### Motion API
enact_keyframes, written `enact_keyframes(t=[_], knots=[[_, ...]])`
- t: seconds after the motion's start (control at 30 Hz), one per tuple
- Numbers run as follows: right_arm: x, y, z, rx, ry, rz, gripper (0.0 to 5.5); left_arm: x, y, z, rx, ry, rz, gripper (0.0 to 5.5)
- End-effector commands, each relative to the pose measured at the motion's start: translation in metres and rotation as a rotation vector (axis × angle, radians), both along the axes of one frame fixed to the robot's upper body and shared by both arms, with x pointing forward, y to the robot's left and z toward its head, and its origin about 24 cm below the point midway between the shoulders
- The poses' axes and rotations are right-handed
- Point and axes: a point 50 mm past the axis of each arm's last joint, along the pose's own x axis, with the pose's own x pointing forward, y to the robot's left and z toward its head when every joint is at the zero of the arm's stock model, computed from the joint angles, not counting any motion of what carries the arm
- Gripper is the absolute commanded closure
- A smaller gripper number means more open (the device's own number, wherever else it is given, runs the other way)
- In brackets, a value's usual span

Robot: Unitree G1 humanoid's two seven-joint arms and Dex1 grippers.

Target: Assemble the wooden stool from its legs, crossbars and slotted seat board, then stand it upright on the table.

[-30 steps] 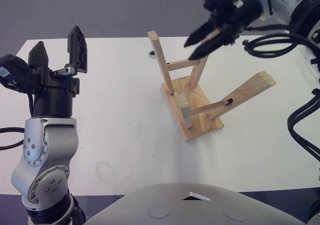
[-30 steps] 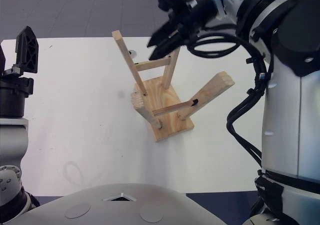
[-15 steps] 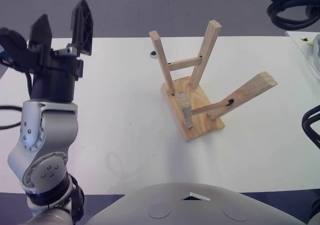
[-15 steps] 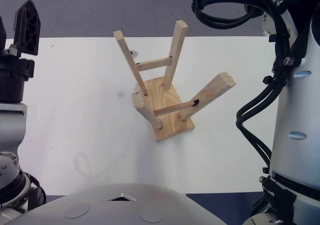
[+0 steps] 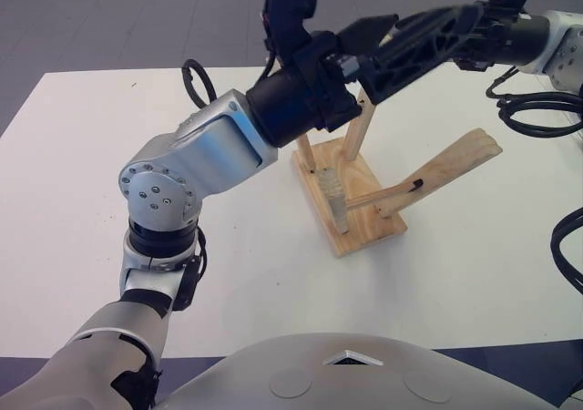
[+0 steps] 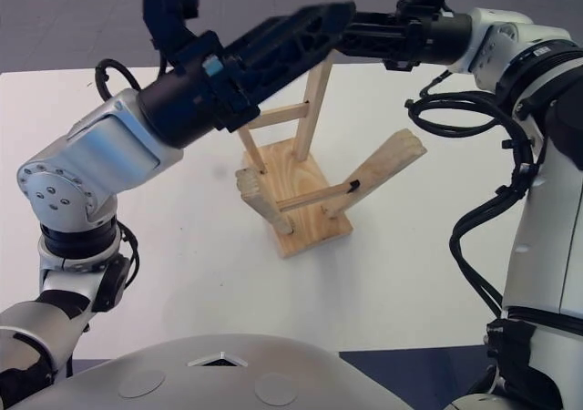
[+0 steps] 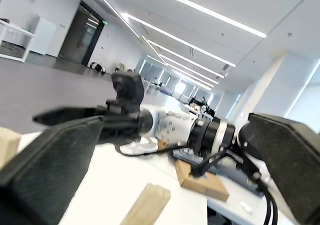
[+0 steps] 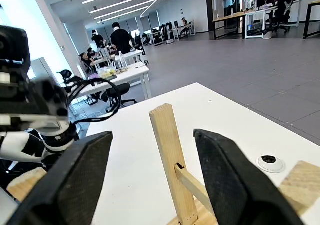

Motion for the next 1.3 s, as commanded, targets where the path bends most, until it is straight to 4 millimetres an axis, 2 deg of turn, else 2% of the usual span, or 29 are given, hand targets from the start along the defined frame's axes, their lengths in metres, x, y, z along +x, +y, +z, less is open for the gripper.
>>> enact_keyframes(t=[0.03,0.2,0.27,0.33,0.4,0.53,0.67,0.77,0.83,0.9,1.0,1.07,1.1,1.2,1.23,1.3], knots=[[-0.004,0.009,-0.009,0.074,0.158,0.055,2.45,-0.002,-0.014,-0.006,0.145,-0.024,-0.011,0.17],[-0.008,0.008,-0.027,0.056,0.247,0.074,2.45,-0.005,-0.017,-0.024,0.424,-0.14,0.03,0.17],[-0.012,-0.001,-0.043,0.027,0.304,0.057,2.45,-0.003,-0.016,-0.03,0.458,-0.153,0.047,0.17],[-0.015,-0.005,-0.048,0.033,0.341,0.049,2.45,-0.011,-0.011,-0.037,0.465,-0.165,0.063,0.17],[-0.015,-0.004,-0.046,0.062,0.348,0.053,2.45,-0.015,-0.009,-0.037,0.481,-0.21,0.095,0.17],[-0.012,0.002,-0.036,0.096,0.316,0.071,2.45,-0.008,-0.005,-0.034,0.492,-0.269,0.194,0.17],[-0.009,0.009,-0.023,0.102,0.255,0.096,2.45,0.005,0.009,-0.037,0.594,-0.332,0.296,0.17],[-0.008,0.009,-0.022,0.105,0.231,0.091,2.45,0.01,0.016,-0.043,0.675,-0.379,0.34,0.17],[-0.008,0.009,-0.026,0.103,0.232,0.089,2.45,0.016,0.03,-0.031,0.667,-0.419,0.42,0.17],[-0.009,0.008,-0.03,0.104,0.241,0.08,2.45,0.012,0.047,-0.009,0.557,-0.439,0.444,0.17],[-0.009,0.005,-0.036,0.099,0.249,0.068,2.45,-0.01,0.092,0.02,0.348,-0.45,0.458,0.17],[-0.01,0.004,-0.038,0.095,0.255,0.063,2.45,-0.029,0.112,0.022,0.244,-0.392,0.38,0.17],[-0.009,0.005,-0.039,0.093,0.255,0.063,2.45,-0.04,0.116,0.013,0.237,-0.334,0.292,0.17],[-0.008,0.006,-0.035,0.09,0.243,0.064,2.45,-0.07,0.121,-0.048,0.505,-0.073,0.051,0.17],[-0.008,0.006,-0.035,0.087,0.238,0.064,2.45,-0.077,0.12,-0.062,0.569,-0.027,-0.002,0.17],[-0.008,0.007,-0.034,0.082,0.233,0.065,2.45,-0.084,0.117,-0.075,0.631,-0.02,-0.063,0.17]])
